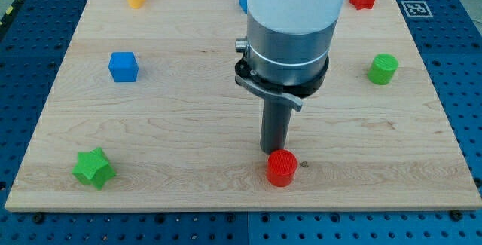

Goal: Slide the yellow hexagon to the bottom right corner of the board

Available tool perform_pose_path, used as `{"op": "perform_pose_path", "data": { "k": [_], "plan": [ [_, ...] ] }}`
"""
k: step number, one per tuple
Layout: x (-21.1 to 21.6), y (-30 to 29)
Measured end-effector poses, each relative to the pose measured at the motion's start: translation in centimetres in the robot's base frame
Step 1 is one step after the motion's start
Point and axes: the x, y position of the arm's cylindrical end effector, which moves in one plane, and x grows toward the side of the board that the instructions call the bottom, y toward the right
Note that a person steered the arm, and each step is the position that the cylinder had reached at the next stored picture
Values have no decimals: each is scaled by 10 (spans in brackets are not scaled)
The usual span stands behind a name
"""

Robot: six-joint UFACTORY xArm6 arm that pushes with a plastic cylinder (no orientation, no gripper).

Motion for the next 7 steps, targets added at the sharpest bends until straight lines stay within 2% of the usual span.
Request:
{"op": "perform_pose_path", "data": {
  "k": [1, 3, 4, 5, 7],
  "plan": [
    [-49, -7],
    [-196, 2],
    [-222, 38],
    [-222, 81],
    [-216, 80]
  ]
}}
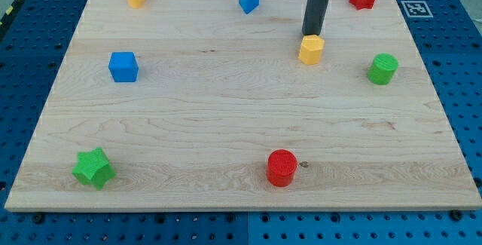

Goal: Slide the yellow hexagon to the bottom right corner of the board

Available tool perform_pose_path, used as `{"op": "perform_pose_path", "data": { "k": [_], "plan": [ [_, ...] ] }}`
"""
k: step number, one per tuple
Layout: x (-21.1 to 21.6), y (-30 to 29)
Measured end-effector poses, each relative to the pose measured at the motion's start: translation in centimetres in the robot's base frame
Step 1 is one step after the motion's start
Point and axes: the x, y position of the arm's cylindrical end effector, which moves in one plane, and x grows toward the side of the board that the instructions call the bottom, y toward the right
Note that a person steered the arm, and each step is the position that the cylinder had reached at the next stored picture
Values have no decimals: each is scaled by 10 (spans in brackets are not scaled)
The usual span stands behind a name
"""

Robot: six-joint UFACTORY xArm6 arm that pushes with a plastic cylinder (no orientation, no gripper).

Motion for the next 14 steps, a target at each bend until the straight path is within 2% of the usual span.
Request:
{"op": "perform_pose_path", "data": {
  "k": [3, 4, 5, 6, 10, 12, 14],
  "plan": [
    [64, -2],
    [55, -5],
    [64, -5],
    [108, -5],
    [123, -34],
    [156, -20],
    [188, 43]
  ]
}}
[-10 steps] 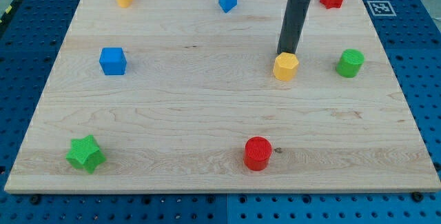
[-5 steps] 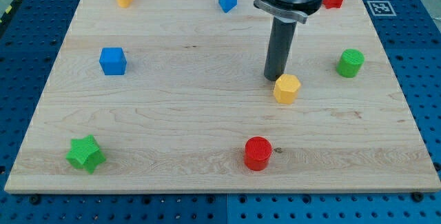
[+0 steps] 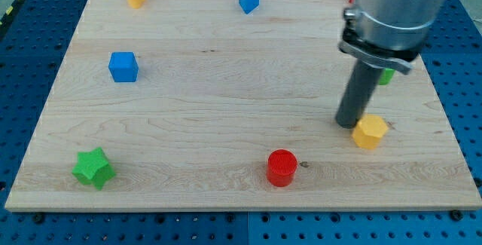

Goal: Slide the yellow hexagon to the bottom right corner of the board

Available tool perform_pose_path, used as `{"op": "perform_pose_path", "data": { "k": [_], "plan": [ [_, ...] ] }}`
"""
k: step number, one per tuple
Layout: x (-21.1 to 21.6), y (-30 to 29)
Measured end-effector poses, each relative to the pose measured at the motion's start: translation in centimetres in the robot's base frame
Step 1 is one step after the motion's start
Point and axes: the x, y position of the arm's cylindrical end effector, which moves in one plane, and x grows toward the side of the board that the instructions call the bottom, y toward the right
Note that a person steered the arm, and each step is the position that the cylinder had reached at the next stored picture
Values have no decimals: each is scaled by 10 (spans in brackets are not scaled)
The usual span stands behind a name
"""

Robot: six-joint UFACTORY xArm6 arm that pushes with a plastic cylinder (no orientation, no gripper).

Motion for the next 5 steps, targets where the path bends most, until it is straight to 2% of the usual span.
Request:
{"op": "perform_pose_path", "data": {
  "k": [3, 4, 5],
  "plan": [
    [54, 42],
    [42, 40],
    [3, -26]
  ]
}}
